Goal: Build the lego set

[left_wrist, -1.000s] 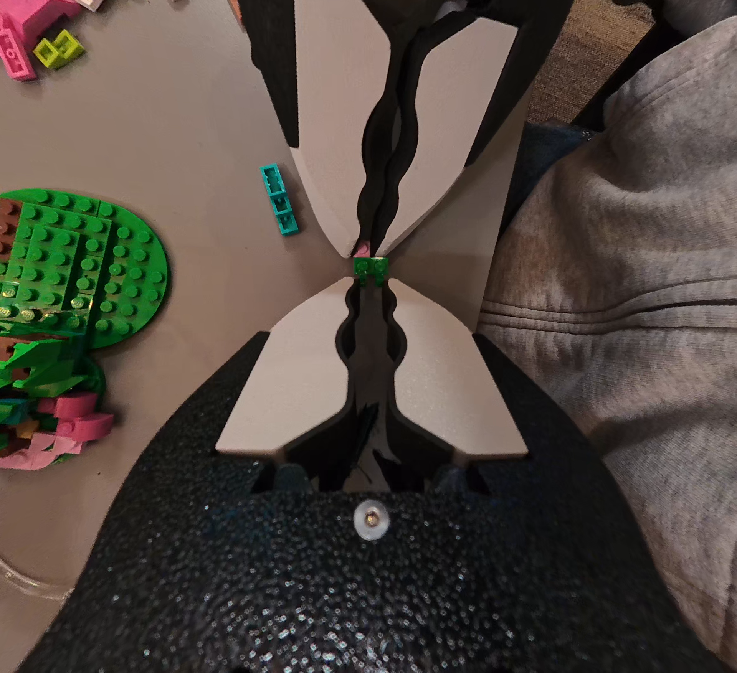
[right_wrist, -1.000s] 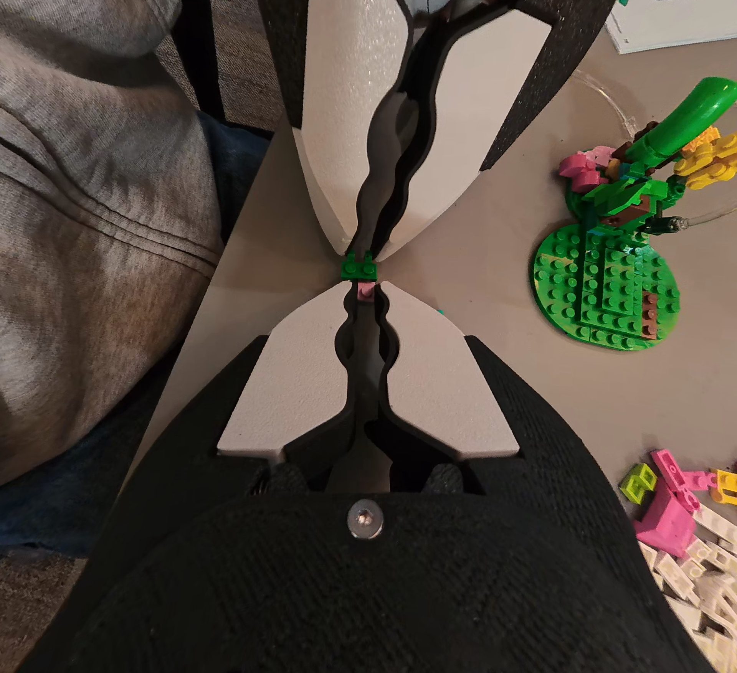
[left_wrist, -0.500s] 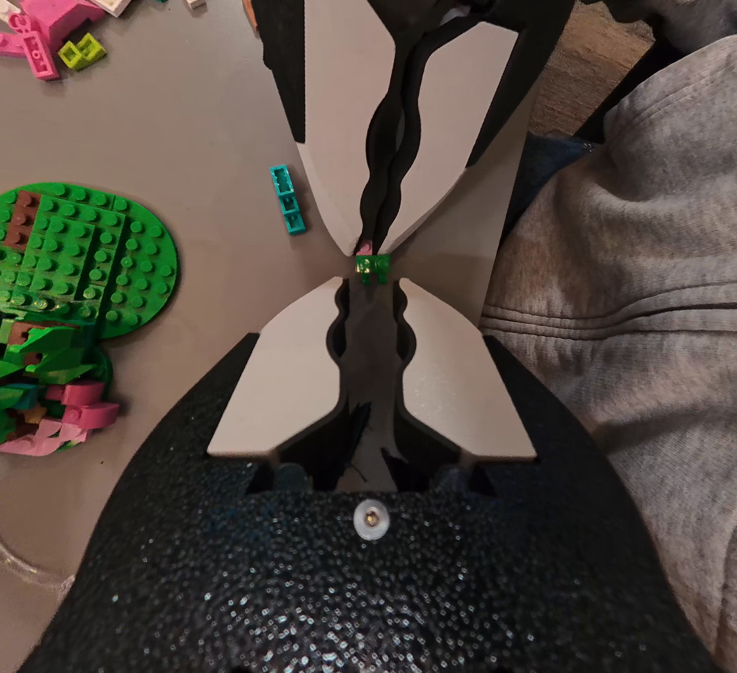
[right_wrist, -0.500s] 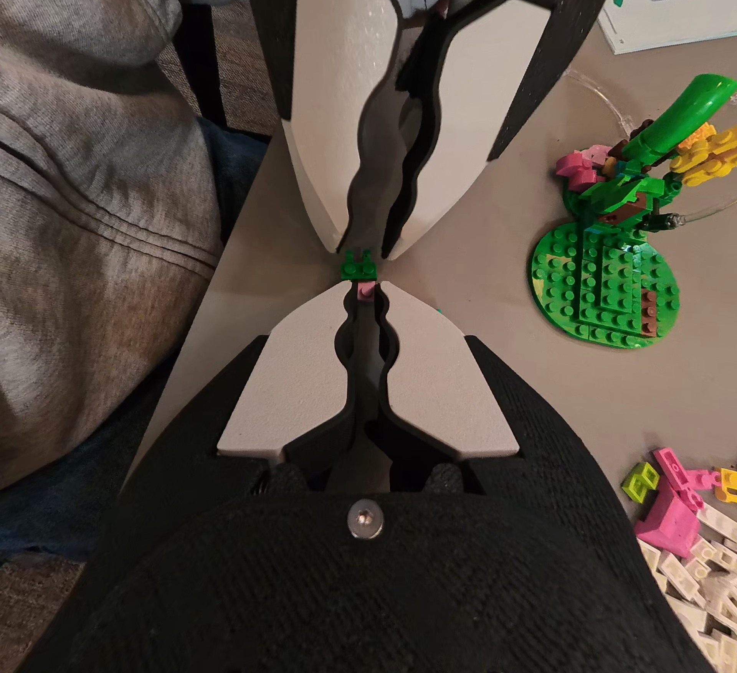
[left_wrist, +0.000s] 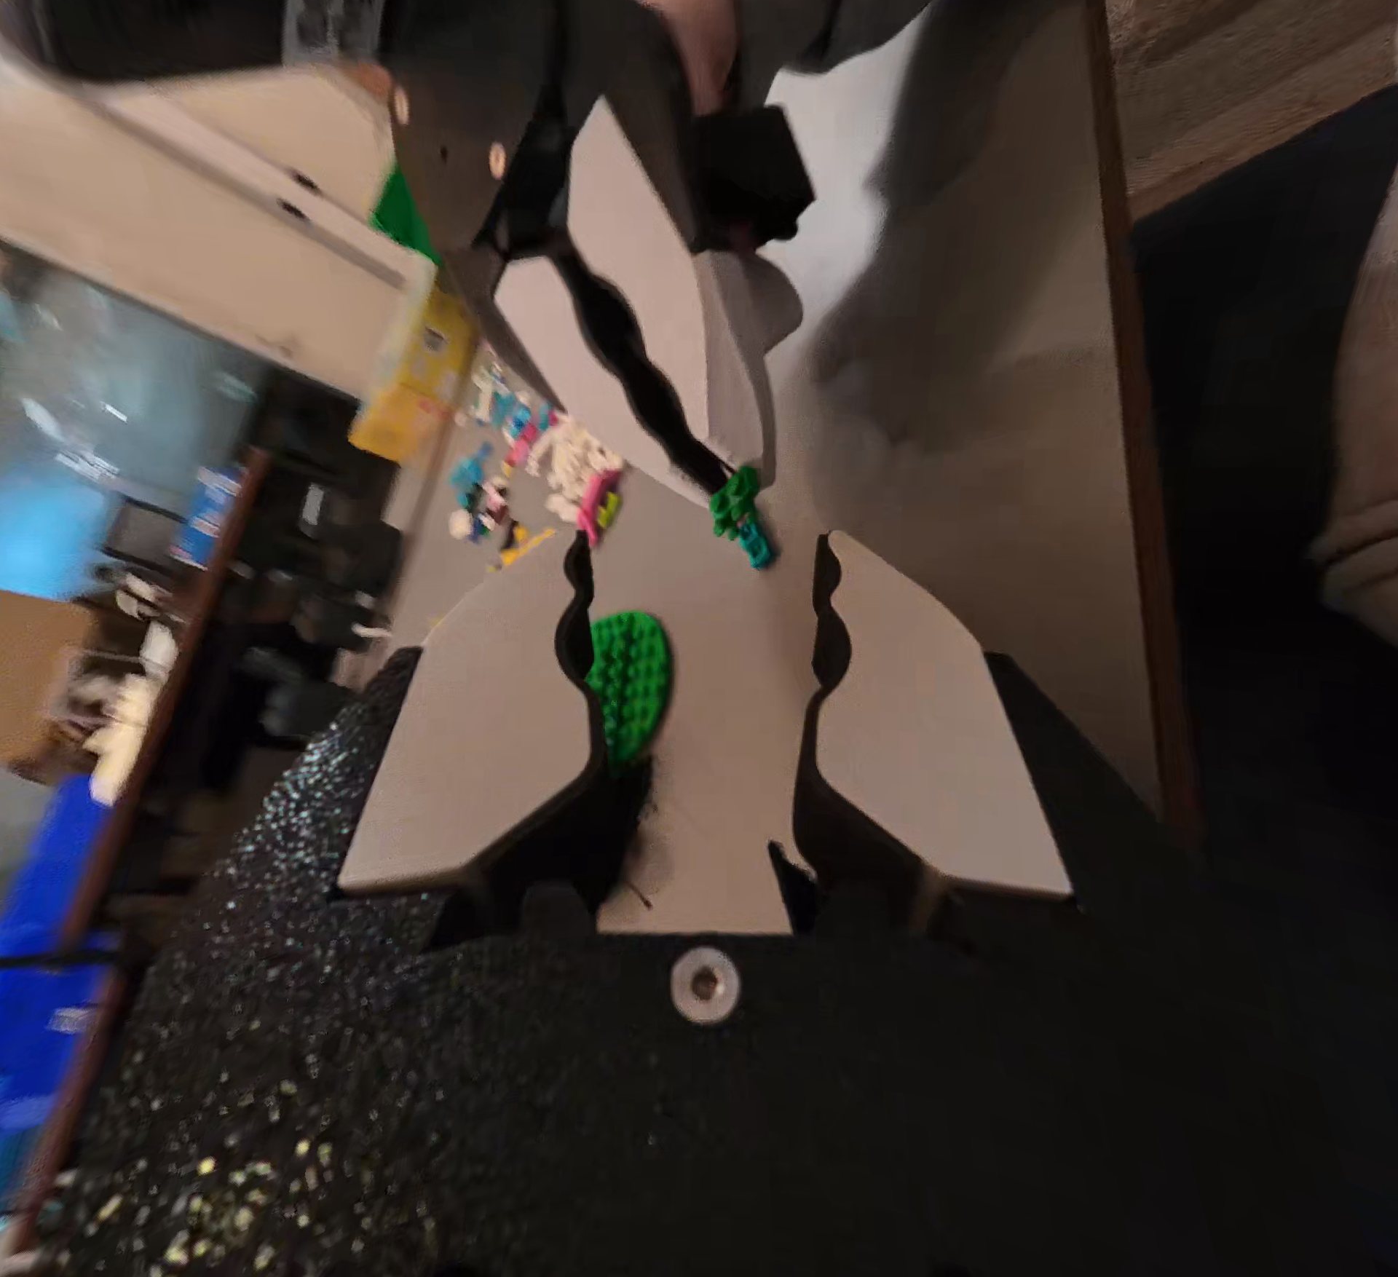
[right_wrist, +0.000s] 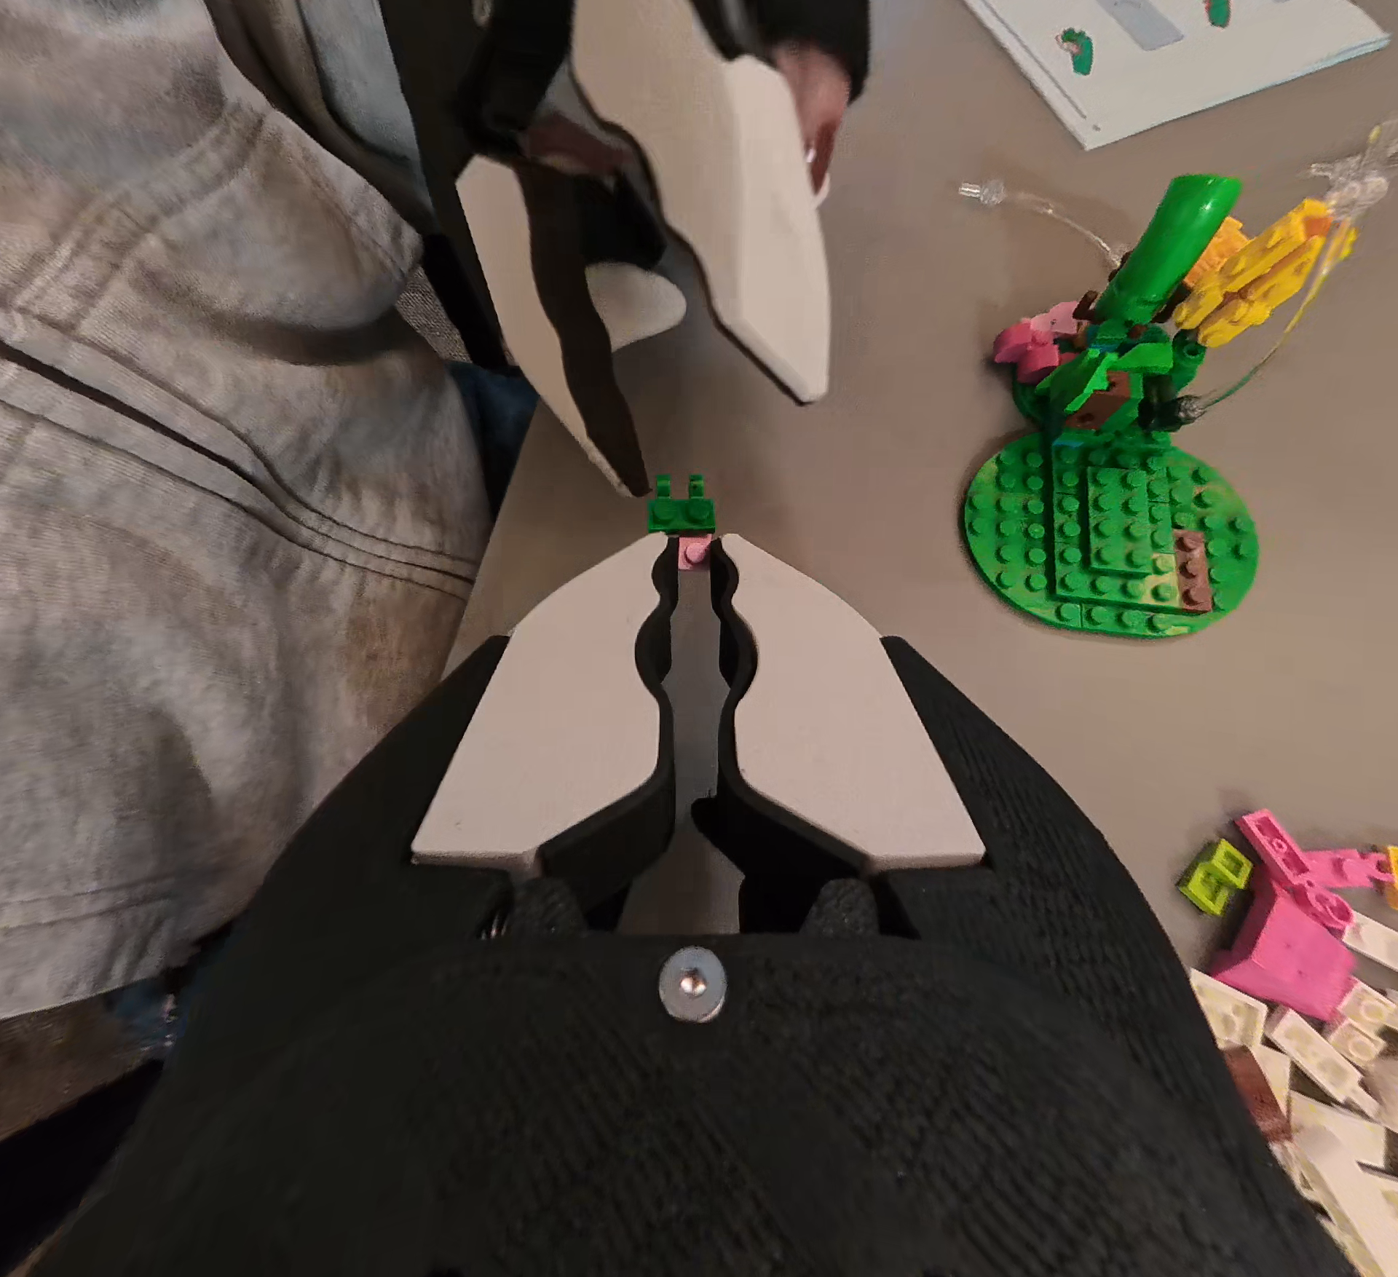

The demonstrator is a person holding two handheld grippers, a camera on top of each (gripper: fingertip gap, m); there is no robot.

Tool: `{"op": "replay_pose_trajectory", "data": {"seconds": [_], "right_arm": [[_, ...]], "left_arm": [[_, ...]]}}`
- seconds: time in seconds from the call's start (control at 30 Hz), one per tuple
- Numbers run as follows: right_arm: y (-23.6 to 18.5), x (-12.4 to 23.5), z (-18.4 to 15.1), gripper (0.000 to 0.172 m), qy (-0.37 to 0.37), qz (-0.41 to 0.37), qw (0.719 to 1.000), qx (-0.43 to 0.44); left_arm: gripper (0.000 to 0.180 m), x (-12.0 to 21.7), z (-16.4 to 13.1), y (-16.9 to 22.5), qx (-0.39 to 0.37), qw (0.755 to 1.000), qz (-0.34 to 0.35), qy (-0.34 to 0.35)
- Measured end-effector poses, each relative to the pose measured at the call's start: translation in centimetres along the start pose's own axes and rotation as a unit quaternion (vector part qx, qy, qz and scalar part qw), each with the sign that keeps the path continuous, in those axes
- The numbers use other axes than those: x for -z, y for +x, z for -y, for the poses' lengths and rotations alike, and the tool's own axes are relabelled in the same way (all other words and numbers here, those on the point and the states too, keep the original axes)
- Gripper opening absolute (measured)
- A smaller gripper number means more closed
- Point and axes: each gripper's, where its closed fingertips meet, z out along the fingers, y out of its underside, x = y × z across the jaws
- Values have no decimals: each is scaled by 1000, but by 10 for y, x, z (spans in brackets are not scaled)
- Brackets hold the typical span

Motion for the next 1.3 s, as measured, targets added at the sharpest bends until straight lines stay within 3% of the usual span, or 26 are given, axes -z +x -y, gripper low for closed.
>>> {"op": "replay_pose_trajectory", "data": {"seconds": [0.13, 0.4, 0.5, 0.57, 0.7, 0.8, 0.9, 1.03, 1.1, 1.3], "right_arm": [[-3, 7, 5, 6, 0, 18, 1000, -14], [-14, 6, 13, 6, 10, 47, 998, -27], [-18, 6, 14, 6, 10, 59, 998, -30], [-18, 6, 14, 6, 11, 61, 998, -34], [-13, 10, 20, 6, 34, 46, 997, -42], [-4, 21, 27, 13, 72, 12, 997, -34], [0, 32, 36, 15, 104, -39, 994, 13], [-1, 37, 47, 14, 112, -118, 981, 103], [-5, 37, 53, 12, 116, -136, 975, 134], [-12, 35, 60, 7, 123, -136, 970, 163]], "left_arm": [[49, 3, 17, -4, -91, 993, 56, 48], [29, -2, 16, 4, -124, 990, 51, 45], [10, -1, 19, 4, -131, 989, 53, 49], [10, -1, 18, 3, -131, 989, 49, 44], [9, -1, 17, -7, -72, 995, 56, 39], [9, 2, 19, -18, 53, 995, 42, 74], [9, 9, 24, -29, 174, 976, 12, 129], [9, 16, 33, -35, 273, 942, -42, 190], [9, 18, 35, -37, 293, 932, -55, 206], [9, 17, 40, -31, 284, 934, -75, 204]]}}
